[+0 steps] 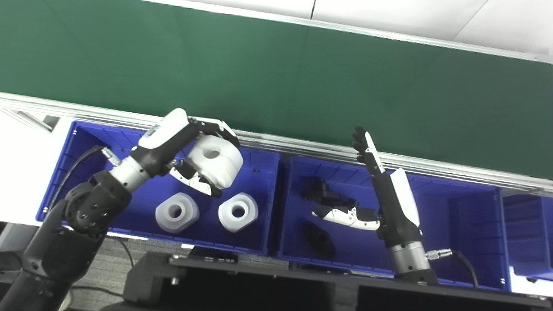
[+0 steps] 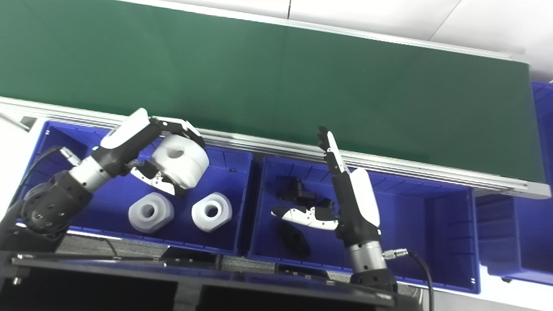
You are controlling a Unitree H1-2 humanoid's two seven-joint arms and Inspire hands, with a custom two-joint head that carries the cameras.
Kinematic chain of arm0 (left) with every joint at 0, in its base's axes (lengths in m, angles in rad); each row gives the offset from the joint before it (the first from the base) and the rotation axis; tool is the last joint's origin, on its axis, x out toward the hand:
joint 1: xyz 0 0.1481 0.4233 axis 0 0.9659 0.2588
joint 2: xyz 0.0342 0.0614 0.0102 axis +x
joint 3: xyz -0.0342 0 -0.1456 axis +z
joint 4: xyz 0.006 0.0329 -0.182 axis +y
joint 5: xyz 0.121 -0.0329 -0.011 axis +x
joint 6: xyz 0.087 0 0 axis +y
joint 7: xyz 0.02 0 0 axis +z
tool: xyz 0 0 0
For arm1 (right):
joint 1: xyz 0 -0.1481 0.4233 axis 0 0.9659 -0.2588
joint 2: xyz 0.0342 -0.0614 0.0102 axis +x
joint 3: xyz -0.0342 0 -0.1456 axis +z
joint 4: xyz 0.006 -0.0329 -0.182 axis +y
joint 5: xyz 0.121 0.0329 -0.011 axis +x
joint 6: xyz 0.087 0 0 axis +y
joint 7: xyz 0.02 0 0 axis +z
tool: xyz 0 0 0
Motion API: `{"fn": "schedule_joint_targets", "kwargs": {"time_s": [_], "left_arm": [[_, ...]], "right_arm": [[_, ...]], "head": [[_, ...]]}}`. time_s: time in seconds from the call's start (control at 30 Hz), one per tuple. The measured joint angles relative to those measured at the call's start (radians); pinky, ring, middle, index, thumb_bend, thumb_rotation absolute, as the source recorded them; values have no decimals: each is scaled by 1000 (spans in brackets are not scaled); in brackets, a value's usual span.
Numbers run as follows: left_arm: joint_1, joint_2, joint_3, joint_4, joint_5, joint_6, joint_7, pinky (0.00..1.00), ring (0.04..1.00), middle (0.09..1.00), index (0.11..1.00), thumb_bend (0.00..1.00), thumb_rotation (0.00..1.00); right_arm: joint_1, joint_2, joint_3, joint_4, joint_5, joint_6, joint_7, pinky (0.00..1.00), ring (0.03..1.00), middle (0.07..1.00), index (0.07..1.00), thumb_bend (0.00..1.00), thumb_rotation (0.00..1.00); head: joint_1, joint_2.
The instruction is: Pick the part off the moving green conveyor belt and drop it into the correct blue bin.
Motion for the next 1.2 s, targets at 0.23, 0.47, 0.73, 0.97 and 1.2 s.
{"fn": "schedule_joint_targets", "kwargs": {"time_s": [0.23,0.47,0.73,0.97,1.2], "left_arm": [[13,5,-65,-125,349,227,-145,820,701,693,694,713,831],[33,-1,-72,-201,395,299,-236,923,888,904,888,894,842],[118,-124,-41,-192,-79,252,-141,807,863,882,863,878,515],[131,-221,-62,-114,-419,177,-127,766,818,830,820,926,305],[144,-244,-44,26,-457,62,-82,739,808,833,818,922,275]], "right_arm": [[7,-1,-2,10,-7,-1,-6,863,921,951,1000,896,463],[23,-1,0,14,4,-2,-11,871,928,963,1000,886,452],[35,-4,2,36,6,-4,-26,877,937,972,1000,889,444],[51,-26,5,44,12,-8,-38,869,941,974,1000,903,465],[70,-30,14,74,8,-15,-61,796,908,962,990,913,463]], "head": [[12,-26],[-9,-46],[-55,-81],[-84,-113],[-156,-179]]}}
